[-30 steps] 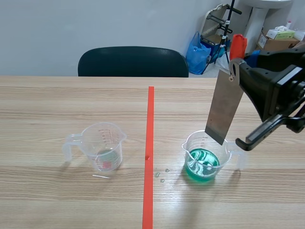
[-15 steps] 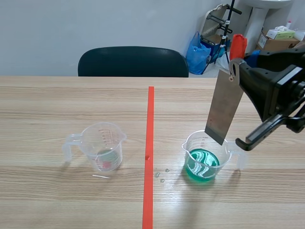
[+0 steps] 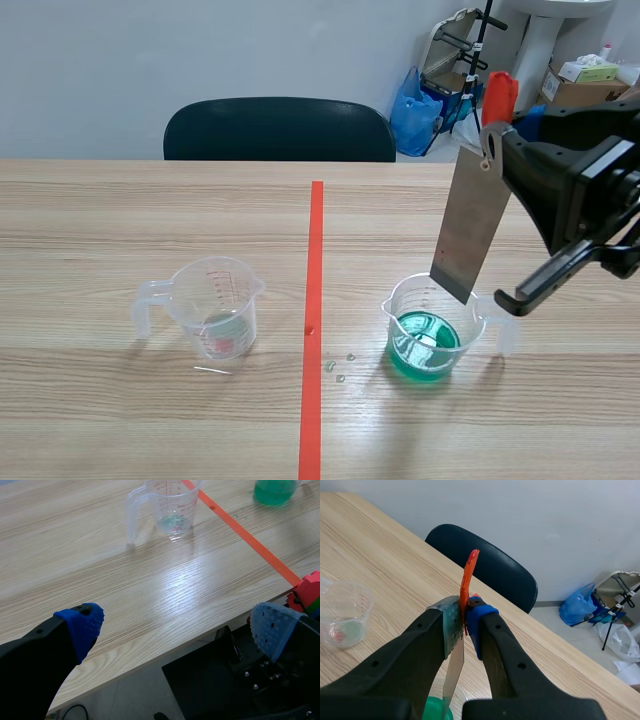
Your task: Do the redox reaction experiment
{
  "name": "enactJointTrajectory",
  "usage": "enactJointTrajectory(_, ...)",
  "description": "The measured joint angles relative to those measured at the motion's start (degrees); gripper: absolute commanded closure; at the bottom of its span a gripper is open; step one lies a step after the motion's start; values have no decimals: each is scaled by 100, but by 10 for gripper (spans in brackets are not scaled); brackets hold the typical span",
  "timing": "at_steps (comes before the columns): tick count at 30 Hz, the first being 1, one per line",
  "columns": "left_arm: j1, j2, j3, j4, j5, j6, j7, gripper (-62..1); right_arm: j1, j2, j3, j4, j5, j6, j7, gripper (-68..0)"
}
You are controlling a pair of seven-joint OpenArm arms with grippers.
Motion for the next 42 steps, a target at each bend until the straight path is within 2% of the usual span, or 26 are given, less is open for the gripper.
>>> enactJointTrajectory(37,0,0,0,0,0,0,0,-623,0,0,0,0,0,0,0,-13)
enactJointTrajectory(39,0,0,0,0,-76,0,2,-623,0,0,0,0,0,0,0,-13)
enactJointTrajectory(40,0,0,0,0,-201,0,0,-604,0,0,0,0,0,0,0,-13)
enactJointTrajectory(42,0,0,0,0,-280,15,-39,-514,0,0,0,0,0,0,0,-13)
